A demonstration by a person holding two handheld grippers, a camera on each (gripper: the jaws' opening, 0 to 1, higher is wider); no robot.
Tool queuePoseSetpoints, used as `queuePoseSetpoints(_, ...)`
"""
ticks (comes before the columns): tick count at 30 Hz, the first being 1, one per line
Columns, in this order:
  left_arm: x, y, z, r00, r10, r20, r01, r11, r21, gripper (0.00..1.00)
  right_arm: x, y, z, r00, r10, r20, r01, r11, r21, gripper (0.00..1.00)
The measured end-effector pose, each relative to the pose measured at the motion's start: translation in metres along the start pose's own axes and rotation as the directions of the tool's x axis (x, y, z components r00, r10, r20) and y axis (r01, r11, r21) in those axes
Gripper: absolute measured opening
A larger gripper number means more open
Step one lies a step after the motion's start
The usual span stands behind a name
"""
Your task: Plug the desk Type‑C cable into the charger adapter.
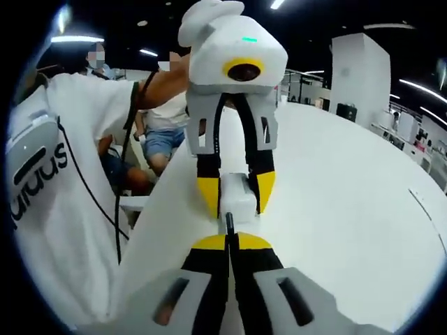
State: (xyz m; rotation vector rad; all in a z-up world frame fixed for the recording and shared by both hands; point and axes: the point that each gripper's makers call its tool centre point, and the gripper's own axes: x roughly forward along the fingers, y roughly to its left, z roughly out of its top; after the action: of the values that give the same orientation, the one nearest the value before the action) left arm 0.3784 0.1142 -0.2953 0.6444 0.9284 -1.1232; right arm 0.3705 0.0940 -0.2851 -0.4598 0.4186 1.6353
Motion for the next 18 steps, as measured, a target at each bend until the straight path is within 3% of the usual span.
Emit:
queuePoseSetpoints(11, 0.0005, 0.0019, 0.0022, 1.000, -0.020, -0.007, 0.020, 1.000, -0.004, 0.24, 0.0050, -0.0034, -0.0012, 1.000, -0.005, 0.024, 0.003, 0.998, 0.060, 0.01)
queuePoseSetpoints(18, -0.0007, 0.0011, 0.0013, 1.000, -0.030, 0.005, 0.030, 0.999, 0.019, 0.25, 0.0080, -0.0011, 0.0003, 0.997, -0.018, 0.071, 0.019, 1.000, -0.015, 0.05)
